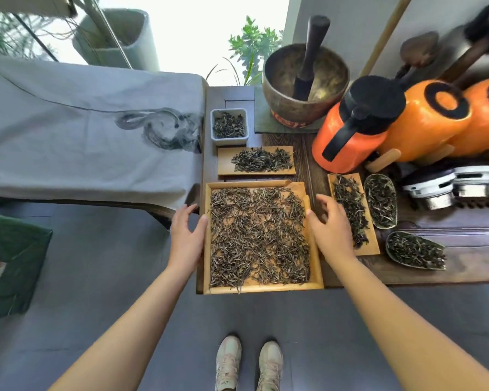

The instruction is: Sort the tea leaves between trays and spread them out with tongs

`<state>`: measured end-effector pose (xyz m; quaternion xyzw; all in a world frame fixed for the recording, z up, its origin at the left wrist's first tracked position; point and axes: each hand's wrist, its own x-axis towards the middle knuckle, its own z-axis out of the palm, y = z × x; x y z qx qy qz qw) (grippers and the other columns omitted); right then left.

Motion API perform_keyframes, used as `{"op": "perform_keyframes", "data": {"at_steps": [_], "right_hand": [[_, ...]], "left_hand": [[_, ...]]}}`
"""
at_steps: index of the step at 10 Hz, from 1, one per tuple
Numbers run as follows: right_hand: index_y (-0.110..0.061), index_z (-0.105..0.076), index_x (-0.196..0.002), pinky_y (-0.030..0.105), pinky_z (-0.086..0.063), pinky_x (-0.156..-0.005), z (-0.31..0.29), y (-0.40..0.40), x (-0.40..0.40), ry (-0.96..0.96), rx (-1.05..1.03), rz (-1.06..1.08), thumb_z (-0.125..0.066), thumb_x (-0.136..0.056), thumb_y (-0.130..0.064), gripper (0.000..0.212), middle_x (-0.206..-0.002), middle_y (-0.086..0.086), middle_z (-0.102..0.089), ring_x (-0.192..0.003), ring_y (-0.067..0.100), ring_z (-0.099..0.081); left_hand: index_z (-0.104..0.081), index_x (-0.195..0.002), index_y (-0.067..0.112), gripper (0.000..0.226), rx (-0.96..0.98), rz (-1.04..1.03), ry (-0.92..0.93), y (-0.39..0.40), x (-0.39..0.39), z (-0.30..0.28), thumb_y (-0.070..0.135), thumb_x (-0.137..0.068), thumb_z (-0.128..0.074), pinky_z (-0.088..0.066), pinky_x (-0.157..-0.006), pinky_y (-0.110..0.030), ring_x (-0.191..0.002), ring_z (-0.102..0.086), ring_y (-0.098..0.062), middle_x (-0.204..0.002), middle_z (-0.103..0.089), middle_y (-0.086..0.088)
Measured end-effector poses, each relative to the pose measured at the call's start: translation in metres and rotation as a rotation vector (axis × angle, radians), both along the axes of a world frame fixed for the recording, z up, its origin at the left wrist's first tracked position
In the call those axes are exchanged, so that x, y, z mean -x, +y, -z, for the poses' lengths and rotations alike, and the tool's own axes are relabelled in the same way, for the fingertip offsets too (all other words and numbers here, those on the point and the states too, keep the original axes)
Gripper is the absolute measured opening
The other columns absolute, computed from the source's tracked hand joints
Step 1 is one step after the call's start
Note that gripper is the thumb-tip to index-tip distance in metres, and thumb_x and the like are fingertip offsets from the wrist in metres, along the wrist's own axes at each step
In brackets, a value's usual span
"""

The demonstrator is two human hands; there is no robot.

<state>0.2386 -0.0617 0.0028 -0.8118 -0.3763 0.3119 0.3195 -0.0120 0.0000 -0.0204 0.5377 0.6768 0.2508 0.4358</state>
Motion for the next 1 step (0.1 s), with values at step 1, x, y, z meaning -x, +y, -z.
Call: {"op": "perform_keyframes", "data": {"at_steps": [1], "right_hand": [[-0.017, -0.049, -0.125, 0.037, -0.040, -0.099, -0.0356, 0.0139, -0.0039, -0.087, 0.019, -0.103, -0.057, -0.088, -0.024, 0.038, -0.129, 0.010, -0.051, -0.118, 0.026, -0.048]], "left_hand": [[-0.048, -0.131, 0.017, 0.044, -0.025, 0.065, 0.031, 0.0218, -0.0019, -0.0424, 0.033, -0.091, -0.055, -0.036, -0.105, -0.051, -0.128, -0.041, -0.026, -0.141, -0.042, -0.007]]}}
